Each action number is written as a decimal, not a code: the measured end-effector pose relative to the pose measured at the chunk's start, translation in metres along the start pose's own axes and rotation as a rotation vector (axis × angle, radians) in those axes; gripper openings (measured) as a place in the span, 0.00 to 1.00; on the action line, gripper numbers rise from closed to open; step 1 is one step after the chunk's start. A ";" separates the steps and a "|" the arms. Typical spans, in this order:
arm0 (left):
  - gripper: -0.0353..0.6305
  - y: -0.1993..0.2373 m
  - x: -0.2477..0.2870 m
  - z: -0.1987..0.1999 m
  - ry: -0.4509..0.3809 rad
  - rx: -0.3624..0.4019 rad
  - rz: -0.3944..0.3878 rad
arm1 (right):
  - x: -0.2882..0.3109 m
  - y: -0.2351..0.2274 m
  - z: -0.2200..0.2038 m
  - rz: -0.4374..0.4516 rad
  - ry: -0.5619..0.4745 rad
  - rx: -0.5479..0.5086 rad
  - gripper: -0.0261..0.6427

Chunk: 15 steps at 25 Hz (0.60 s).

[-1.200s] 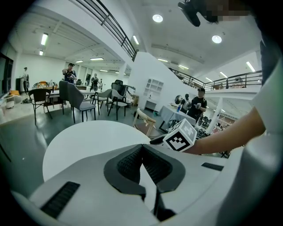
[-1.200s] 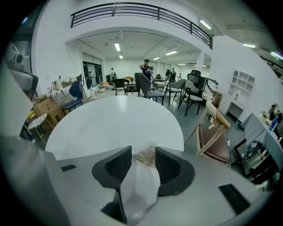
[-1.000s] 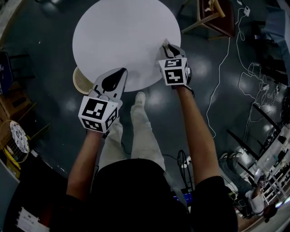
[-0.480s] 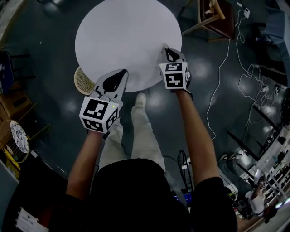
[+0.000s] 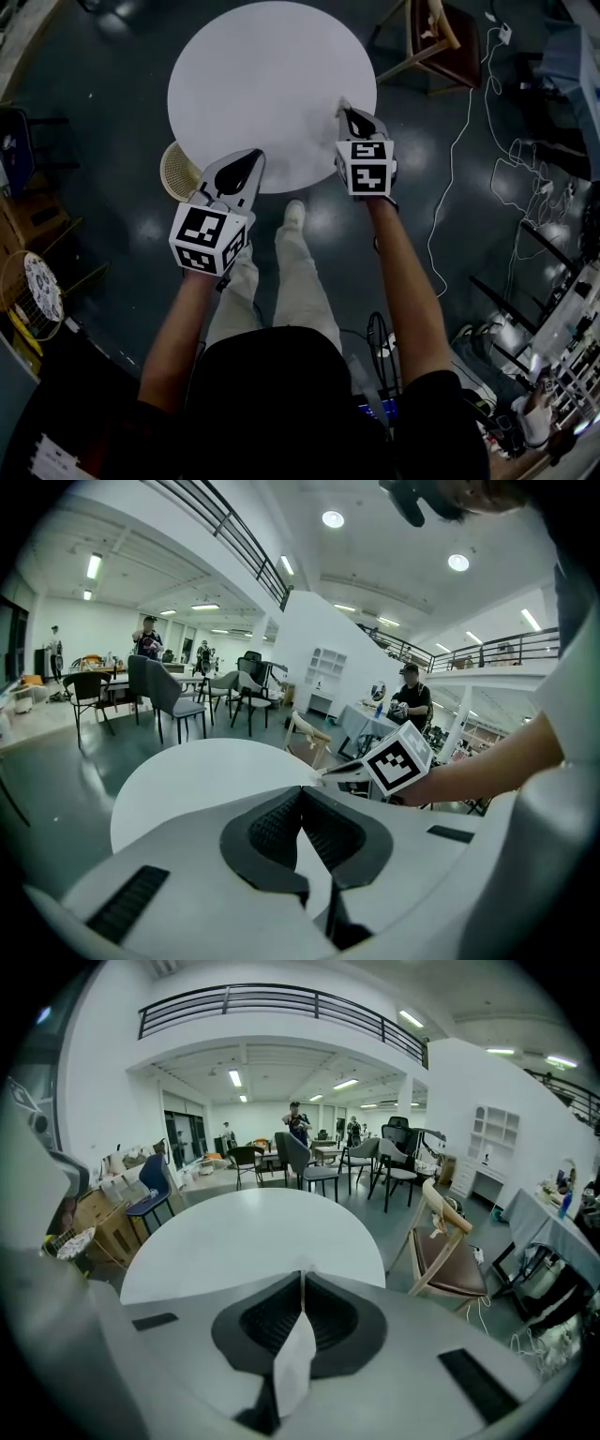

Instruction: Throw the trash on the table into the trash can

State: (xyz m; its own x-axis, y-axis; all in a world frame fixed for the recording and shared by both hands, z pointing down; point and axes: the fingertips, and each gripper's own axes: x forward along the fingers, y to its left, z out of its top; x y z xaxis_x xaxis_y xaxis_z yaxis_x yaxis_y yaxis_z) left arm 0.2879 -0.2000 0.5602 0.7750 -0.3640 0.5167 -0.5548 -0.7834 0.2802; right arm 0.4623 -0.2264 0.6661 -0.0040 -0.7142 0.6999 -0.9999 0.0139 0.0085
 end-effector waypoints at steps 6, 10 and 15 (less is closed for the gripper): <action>0.08 0.001 -0.024 0.013 -0.022 0.011 0.019 | -0.038 0.015 0.021 0.015 -0.054 0.043 0.08; 0.08 -0.002 -0.041 0.031 -0.052 0.027 0.013 | -0.067 0.028 0.043 0.023 -0.103 0.054 0.07; 0.08 -0.010 -0.063 0.055 -0.094 0.062 0.012 | -0.108 0.044 0.074 0.037 -0.175 0.071 0.07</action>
State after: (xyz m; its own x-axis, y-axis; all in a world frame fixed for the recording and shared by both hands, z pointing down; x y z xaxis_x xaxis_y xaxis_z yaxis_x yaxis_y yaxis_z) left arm 0.2610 -0.1970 0.4799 0.7952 -0.4168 0.4404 -0.5465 -0.8073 0.2228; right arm 0.4172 -0.2000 0.5381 -0.0376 -0.8251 0.5637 -0.9975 -0.0025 -0.0702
